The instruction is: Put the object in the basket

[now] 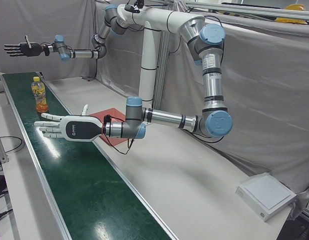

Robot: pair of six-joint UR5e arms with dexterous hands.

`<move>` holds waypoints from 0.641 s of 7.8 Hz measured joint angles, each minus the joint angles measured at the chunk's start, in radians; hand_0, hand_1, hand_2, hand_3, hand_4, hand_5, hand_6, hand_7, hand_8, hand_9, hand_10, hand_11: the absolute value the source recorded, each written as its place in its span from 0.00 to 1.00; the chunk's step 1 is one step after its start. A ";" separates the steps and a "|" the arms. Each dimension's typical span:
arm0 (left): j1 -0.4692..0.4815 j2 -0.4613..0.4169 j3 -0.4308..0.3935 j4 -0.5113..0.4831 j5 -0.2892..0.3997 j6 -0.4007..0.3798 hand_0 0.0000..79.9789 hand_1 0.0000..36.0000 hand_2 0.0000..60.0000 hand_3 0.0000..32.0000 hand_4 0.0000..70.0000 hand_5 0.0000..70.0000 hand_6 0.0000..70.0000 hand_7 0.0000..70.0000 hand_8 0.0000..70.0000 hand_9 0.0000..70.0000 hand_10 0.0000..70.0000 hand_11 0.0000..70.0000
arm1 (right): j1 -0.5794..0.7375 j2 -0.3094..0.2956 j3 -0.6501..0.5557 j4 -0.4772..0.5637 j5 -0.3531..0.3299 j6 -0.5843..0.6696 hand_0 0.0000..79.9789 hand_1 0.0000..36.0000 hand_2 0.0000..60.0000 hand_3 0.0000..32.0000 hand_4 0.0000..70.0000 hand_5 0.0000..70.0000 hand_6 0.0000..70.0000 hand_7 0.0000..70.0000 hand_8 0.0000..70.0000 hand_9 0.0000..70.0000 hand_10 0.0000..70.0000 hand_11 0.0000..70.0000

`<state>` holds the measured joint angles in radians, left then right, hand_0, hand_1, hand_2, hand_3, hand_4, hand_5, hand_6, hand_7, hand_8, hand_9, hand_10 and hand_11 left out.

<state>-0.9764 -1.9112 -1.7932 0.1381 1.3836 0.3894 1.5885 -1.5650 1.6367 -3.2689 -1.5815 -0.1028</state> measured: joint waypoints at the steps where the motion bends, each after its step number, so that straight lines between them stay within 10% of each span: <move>1: 0.001 0.000 0.000 0.000 0.000 0.000 0.64 0.16 0.00 0.12 0.18 0.20 0.00 0.00 0.11 0.12 0.09 0.14 | 0.000 0.000 0.000 0.000 0.000 0.000 0.00 0.00 0.00 0.00 0.00 0.00 0.00 0.00 0.00 0.00 0.00 0.00; 5: 0.004 -0.002 0.000 0.000 0.000 0.002 0.64 0.16 0.00 0.11 0.19 0.20 0.00 0.00 0.11 0.12 0.09 0.14 | 0.000 0.000 0.000 0.000 0.000 0.000 0.00 0.00 0.00 0.00 0.00 0.00 0.00 0.00 0.00 0.00 0.00 0.00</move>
<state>-0.9728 -1.9134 -1.7932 0.1380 1.3837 0.3910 1.5885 -1.5647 1.6367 -3.2689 -1.5816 -0.1028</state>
